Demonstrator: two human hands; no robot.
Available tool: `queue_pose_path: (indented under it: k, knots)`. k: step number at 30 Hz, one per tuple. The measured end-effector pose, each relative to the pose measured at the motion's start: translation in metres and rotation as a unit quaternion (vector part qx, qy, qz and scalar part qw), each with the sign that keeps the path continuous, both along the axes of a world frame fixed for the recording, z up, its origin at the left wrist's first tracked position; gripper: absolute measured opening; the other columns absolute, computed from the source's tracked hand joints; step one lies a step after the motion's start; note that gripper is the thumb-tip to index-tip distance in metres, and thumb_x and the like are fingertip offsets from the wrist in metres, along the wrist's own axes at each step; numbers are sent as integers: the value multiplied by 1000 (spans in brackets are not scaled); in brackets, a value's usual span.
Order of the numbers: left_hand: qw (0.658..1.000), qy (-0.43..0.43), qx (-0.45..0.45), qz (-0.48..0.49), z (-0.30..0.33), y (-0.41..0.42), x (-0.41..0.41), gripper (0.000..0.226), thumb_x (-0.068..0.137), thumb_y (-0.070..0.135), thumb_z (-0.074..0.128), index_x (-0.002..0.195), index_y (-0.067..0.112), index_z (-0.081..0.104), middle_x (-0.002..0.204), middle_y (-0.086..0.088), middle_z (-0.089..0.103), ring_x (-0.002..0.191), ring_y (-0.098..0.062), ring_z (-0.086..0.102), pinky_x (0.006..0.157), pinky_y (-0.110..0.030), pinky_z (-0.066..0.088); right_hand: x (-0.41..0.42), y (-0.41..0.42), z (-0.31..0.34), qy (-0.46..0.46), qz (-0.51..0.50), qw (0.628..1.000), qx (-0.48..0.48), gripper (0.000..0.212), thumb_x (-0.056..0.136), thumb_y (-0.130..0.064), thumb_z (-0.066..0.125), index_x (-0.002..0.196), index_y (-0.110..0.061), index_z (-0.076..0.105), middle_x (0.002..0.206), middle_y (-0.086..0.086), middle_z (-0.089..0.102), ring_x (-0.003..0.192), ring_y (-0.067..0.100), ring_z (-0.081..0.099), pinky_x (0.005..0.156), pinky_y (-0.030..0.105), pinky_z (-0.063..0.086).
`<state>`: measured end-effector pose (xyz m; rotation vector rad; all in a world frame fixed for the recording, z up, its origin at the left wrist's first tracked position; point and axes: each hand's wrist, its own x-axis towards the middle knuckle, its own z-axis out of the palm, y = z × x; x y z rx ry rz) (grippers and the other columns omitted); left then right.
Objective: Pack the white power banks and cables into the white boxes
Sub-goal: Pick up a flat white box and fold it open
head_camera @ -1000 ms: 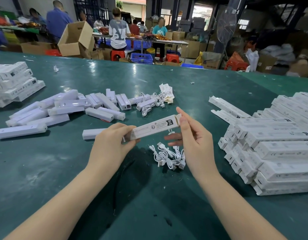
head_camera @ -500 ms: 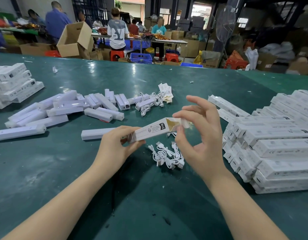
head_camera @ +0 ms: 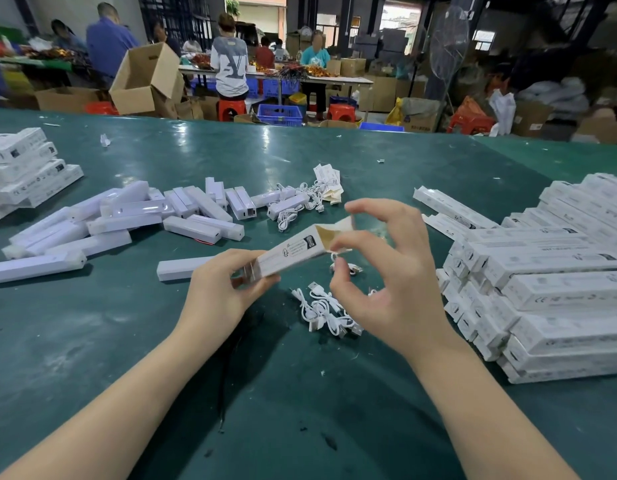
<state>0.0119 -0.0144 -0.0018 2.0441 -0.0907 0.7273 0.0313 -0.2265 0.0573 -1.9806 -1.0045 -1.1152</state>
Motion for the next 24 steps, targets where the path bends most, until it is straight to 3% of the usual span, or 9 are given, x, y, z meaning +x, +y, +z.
queue_pose_path:
  k: [5, 8, 11, 13, 15, 17, 19, 22, 24]
  knots:
    - [996, -14, 84, 13, 5, 0, -3, 30, 77, 17, 80, 102, 32, 72, 96, 16, 67, 85, -12, 59, 77, -26, 48, -4, 3, -5, 195, 59, 977, 67, 40, 93, -23, 32, 104, -9, 68, 127, 8, 53, 124, 19, 44, 105, 22, 30]
    - [995, -23, 92, 24, 8, 2, -5, 29, 78, 14, 79, 102, 29, 73, 93, 14, 66, 82, -12, 57, 77, -26, 47, -1, 5, -5, 298, 97, 934, 172, 35, 93, -28, 29, 103, -21, 62, 118, -2, 58, 120, 10, 50, 99, 15, 35]
    - [998, -9, 30, 49, 9, 4, -6, 28, 79, 15, 79, 97, 34, 71, 85, 16, 63, 79, -11, 56, 77, -26, 50, 9, 4, -8, 389, 96, 879, 258, 28, 96, -17, 35, 109, -30, 55, 112, -7, 61, 102, 4, 58, 90, 16, 43]
    - [998, 10, -28, 62, 11, 4, -6, 28, 80, 19, 78, 89, 42, 65, 87, 14, 65, 82, -12, 59, 78, -22, 52, 16, -1, -16, 398, 32, 901, 171, 27, 96, -6, 43, 112, -22, 59, 110, -1, 64, 94, 4, 59, 83, 13, 44]
    - [997, 20, -53, 58, 12, 4, -7, 27, 82, 20, 76, 88, 42, 63, 89, 12, 66, 85, -13, 61, 78, -22, 53, 22, -1, -25, 367, -64, 926, -61, 21, 92, -9, 53, 105, -16, 69, 104, 3, 69, 99, 17, 59, 87, 26, 46]
    - [996, 31, -60, 51, 13, 4, -8, 25, 82, 17, 75, 90, 37, 63, 89, 15, 66, 86, -13, 60, 78, -24, 52, 21, 7, -32, 357, -140, 891, -245, 18, 87, -18, 54, 76, -20, 68, 81, 4, 65, 90, 28, 54, 75, 35, 44]
    - [996, 47, -70, 39, 12, 1, -9, 23, 84, 14, 72, 91, 32, 60, 86, 20, 64, 82, -9, 57, 77, -19, 47, 17, 11, -32, 383, -140, 876, -260, 20, 82, -17, 53, 64, -20, 60, 68, 5, 58, 80, 28, 49, 66, 31, 36]
    - [988, 85, -125, 42, 13, -4, -9, 12, 84, 18, 65, 93, 17, 57, 76, 8, 55, 70, -12, 47, 64, -19, 39, 16, 9, -33, 369, -116, 897, -211, 20, 85, -19, 60, 98, -26, 74, 86, -9, 72, 93, 18, 59, 86, 25, 35]
    - [972, 125, -195, 39, 18, -7, -10, 21, 79, 28, 63, 96, 16, 58, 77, 0, 60, 70, -12, 52, 66, -22, 43, 13, 10, -32, 356, -84, 922, -128, 21, 85, -16, 65, 103, -24, 73, 88, -11, 71, 93, 15, 62, 92, 30, 43]
